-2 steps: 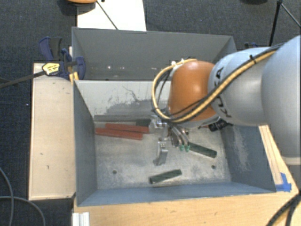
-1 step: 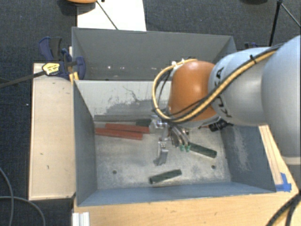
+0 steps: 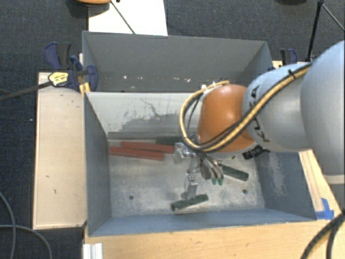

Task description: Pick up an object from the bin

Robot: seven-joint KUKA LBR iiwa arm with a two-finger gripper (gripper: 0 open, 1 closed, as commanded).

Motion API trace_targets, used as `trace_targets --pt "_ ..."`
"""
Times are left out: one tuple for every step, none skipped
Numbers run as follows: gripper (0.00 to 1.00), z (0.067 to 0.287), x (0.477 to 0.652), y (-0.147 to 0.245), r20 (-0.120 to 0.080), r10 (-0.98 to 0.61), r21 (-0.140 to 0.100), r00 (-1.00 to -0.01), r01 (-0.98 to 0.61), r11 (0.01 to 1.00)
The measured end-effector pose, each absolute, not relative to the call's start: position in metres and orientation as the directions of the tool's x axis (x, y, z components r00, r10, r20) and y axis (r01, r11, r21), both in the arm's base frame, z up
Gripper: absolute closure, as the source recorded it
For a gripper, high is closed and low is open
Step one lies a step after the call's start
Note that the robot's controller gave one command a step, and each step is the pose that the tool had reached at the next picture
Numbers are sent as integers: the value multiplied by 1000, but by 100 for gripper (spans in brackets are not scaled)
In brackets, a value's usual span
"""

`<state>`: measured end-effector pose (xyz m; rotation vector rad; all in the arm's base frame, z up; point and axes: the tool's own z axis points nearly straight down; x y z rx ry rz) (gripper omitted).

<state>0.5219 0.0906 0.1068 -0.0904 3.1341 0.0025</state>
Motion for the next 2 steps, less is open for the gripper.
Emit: trace_targets --pt "0 76 514 75 -2 -211 1 -977 -211 977" --pt "0 87 496 64 2 -280 0 -960 -280 960"
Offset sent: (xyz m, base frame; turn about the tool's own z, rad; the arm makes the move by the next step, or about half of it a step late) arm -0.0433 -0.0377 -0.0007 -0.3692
